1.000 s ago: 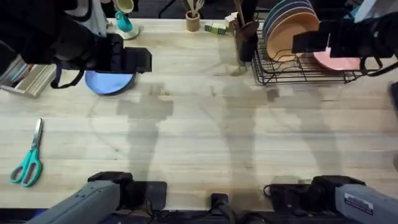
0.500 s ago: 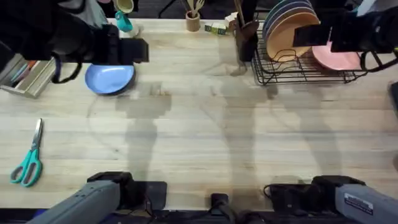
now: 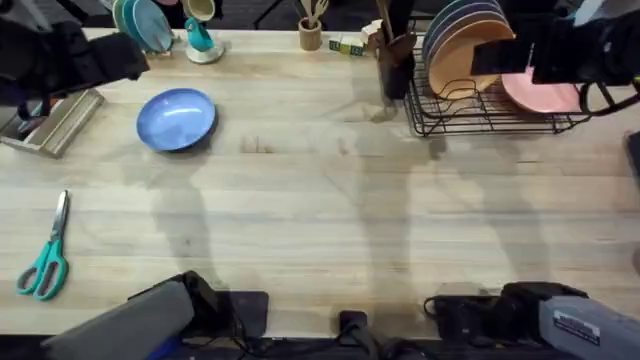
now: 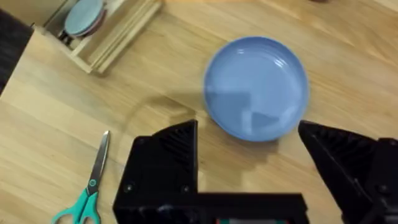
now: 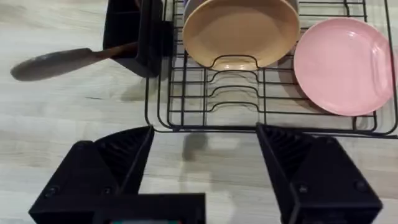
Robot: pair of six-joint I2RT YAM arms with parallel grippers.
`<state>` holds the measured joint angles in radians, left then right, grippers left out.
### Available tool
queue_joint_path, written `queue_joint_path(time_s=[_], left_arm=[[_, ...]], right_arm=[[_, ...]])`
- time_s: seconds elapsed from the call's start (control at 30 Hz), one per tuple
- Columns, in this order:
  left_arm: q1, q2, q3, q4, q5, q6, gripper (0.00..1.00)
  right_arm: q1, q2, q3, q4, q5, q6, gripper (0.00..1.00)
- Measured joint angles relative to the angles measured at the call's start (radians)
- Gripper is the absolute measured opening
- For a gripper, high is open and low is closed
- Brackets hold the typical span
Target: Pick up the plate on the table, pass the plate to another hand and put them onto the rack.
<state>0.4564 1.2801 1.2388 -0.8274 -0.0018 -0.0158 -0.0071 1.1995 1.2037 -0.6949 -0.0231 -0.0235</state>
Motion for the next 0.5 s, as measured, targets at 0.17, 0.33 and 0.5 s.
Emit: queue_joint_path(time_s=[0.17,0.33,0.5], left_arm=[[0.063,0.083,0.000,0.050,0.013,0.000,0.993],[0.082,0.183,0.000,0.093,0.019,0.000,0.993],[0.099,0.281,0.000,0.118,0.035,0.000,0.993]], right_arm=[[0.000,0.000,0.000,0.000,0.000,0.000,0.995],[0.000,0.000,0.000,0.000,0.000,0.000,0.995],[0.000,0.000,0.000,0.000,0.000,0.000,0.995]])
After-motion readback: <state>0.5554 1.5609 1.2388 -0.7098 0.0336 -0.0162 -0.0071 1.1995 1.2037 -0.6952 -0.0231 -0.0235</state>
